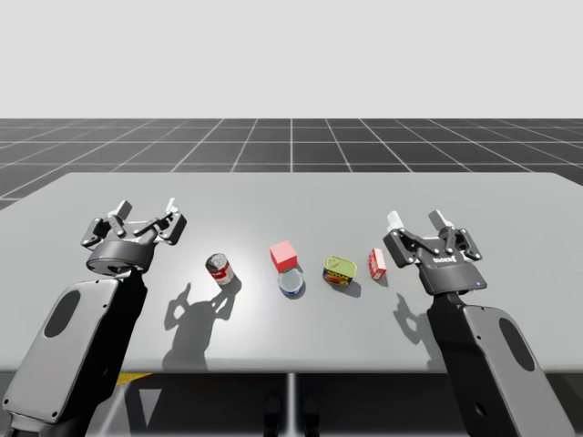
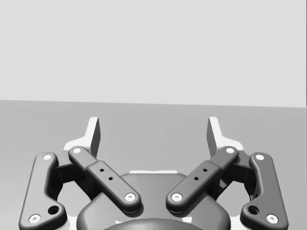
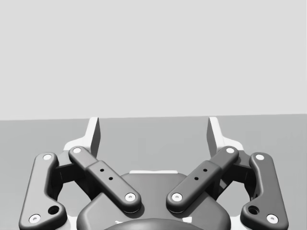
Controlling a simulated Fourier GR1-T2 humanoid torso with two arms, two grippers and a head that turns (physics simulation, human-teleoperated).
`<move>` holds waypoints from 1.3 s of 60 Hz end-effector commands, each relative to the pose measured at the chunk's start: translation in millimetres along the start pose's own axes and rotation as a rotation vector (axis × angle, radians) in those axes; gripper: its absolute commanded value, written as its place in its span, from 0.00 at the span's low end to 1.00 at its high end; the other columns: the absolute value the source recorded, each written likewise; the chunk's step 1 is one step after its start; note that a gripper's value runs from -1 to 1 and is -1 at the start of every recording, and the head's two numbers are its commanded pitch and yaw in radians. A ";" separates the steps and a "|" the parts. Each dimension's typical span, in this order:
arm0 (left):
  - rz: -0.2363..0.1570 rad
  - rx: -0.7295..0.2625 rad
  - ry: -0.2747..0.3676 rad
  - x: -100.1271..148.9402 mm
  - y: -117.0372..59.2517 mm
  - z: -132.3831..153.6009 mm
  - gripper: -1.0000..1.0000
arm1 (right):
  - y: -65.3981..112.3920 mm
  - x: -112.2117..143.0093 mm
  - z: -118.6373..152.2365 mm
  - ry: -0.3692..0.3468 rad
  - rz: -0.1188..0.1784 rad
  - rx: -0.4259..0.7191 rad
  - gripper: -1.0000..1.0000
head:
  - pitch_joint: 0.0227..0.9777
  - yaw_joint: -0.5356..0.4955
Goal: Find the red cube and pick it up.
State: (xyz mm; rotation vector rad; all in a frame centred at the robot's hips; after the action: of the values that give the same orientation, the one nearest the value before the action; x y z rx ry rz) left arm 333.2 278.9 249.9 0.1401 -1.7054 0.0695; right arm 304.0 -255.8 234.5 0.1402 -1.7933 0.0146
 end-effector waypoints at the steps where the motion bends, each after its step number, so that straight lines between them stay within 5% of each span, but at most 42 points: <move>1: 0.001 -0.006 0.001 0.0 -0.9 -0.3 0.00 | 0.1 -0.1 0.0 0.001 0.000 0.000 0.00 | 0.77 0.56; 9: 0.011 -0.034 0.014 3.1 -4.2 2.9 0.00 | 0.5 1.5 0.4 -0.002 -0.001 0.002 0.00 | 0.78 0.57; 17: 0.068 -0.143 0.098 17.0 -17.3 19.6 0.00 | -0.6 1.1 -0.4 -0.003 0.000 -0.009 0.00 | 0.77 0.56; 33: -0.010 -0.342 0.290 44.3 -52.3 77.5 0.00 | 0.1 -4.2 -2.3 0.011 0.012 -0.011 0.00 | 0.77 0.56; 44: -0.028 -0.498 0.366 47.7 -73.5 109.4 0.00 | 0.0 -6.4 -2.8 0.016 0.018 -0.013 0.00 | 0.77 0.56; 47: -0.007 -0.527 0.381 44.3 -80.7 115.6 0.00 | -0.5 -6.1 -2.9 0.014 0.019 -0.014 0.00 | 0.77 0.56; 62: 0.022 -0.613 0.423 19.7 -102.4 110.9 0.00 | -0.5 -6.2 -3.0 0.017 0.016 -0.012 0.00 | 0.77 0.56; 78: -0.034 -0.655 0.489 0.3 -119.1 83.8 0.00 | -0.9 -6.5 -3.1 0.019 0.017 -0.013 0.00 | 0.78 0.56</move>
State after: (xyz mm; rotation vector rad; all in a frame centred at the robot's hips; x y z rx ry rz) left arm 255.4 160.0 249.0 -0.3212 -1.2589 -0.4071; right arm 308.2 -255.5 229.2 0.1160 -1.7764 0.0159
